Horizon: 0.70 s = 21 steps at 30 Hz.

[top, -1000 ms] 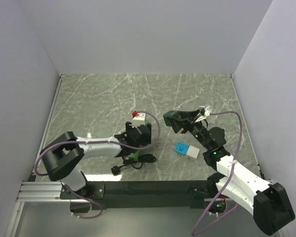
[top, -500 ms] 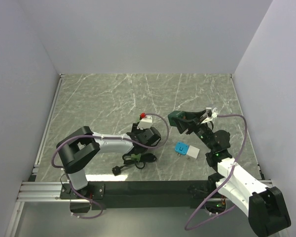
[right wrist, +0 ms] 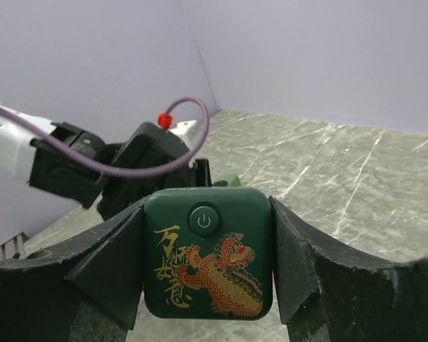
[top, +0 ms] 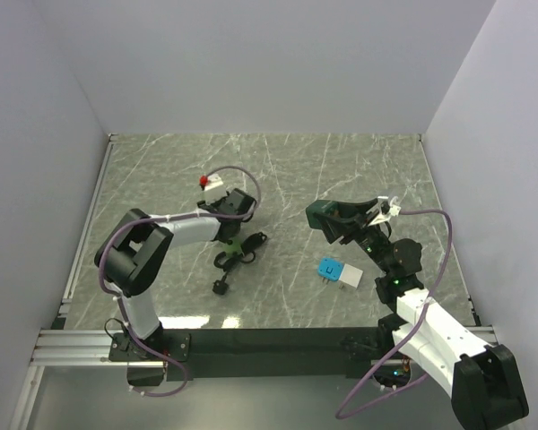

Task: Insert the plug

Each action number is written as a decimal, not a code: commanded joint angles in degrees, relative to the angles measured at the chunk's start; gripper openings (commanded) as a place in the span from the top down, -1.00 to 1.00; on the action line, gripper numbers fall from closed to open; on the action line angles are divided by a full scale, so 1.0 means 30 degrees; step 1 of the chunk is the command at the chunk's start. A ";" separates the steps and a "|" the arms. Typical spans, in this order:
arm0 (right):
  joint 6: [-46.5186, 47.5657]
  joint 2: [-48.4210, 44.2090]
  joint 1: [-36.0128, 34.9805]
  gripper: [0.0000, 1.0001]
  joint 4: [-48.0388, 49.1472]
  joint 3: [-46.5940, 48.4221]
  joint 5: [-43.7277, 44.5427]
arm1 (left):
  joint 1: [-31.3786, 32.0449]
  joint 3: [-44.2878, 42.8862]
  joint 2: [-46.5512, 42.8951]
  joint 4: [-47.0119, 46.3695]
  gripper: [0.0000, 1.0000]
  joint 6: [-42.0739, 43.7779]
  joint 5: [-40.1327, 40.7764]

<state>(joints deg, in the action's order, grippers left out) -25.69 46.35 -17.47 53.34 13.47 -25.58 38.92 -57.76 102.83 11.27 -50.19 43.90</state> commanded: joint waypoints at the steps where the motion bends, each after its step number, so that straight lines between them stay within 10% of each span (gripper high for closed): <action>1: 0.0097 -0.0361 0.0112 1.00 0.0824 0.0078 0.0090 | -0.0930 -0.0230 -0.0614 -0.0417 0.99 -0.2836 0.0572; 6: 0.0156 -0.0128 0.0112 1.00 0.0794 0.0225 -0.0231 | -0.1487 0.0325 -0.0496 -0.0824 0.99 -0.4128 -0.0597; 16: 0.0214 0.0312 0.0053 1.00 0.0706 0.0371 -0.0378 | -0.1429 0.2346 -0.2835 -0.3023 -0.26 -0.2079 -0.3703; 21: 0.0303 0.0868 -0.0034 1.00 0.0823 0.0606 -0.0437 | 0.0028 0.3752 -0.4857 -0.2820 -0.43 -0.1755 -0.2019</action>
<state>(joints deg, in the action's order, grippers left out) -25.61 48.53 -17.47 52.64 13.47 -26.39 35.73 -48.07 92.84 3.95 -56.73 35.48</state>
